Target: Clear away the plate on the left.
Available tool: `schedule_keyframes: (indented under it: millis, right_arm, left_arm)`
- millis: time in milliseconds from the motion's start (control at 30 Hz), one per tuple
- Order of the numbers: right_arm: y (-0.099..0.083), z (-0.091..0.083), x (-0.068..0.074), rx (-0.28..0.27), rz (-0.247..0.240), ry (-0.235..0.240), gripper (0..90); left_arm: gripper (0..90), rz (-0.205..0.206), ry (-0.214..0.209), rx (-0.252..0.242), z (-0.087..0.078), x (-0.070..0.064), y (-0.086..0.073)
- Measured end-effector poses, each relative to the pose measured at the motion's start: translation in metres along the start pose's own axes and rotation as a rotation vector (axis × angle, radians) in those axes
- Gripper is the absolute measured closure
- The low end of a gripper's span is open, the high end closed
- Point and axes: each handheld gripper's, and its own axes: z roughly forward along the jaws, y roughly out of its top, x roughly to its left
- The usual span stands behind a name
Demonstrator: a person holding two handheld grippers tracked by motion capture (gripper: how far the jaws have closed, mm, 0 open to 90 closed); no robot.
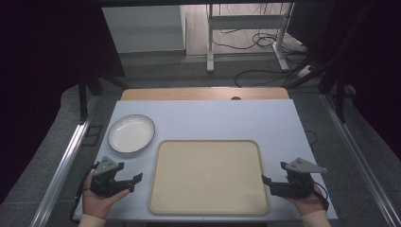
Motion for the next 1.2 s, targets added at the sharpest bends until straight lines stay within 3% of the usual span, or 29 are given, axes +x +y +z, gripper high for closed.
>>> schedule_keyframes:
  millis: [167, 400, 567, 767, 1200]
  right_arm:
    - [-0.003, 0.0, -0.004, -0.012, 0.037, 0.028, 15.4]
    - [-0.002, 0.004, -0.001, -0.002, 0.029, 0.021, 15.7]
    - [-0.003, 0.006, 0.0, -0.001, 0.036, 0.02, 15.7]
    - [-0.003, 0.007, 0.003, 0.003, 0.028, 0.016, 15.8]
    - [-0.004, 0.008, 0.001, 0.006, 0.023, 0.012, 16.0]
  left_arm:
    - [17.4, 0.004, 0.004, 0.001, -0.001, -0.001, -0.001]
    - [17.8, -0.012, 0.005, 0.009, 0.0, 0.001, -0.001]
    - [19.8, -0.023, 0.01, 0.042, 0.004, 0.002, -0.002]
    - [20.3, -0.038, -0.004, 0.019, 0.002, 0.004, -0.002]
    - [21.0, -0.037, 0.001, 0.023, 0.003, 0.009, 0.0]
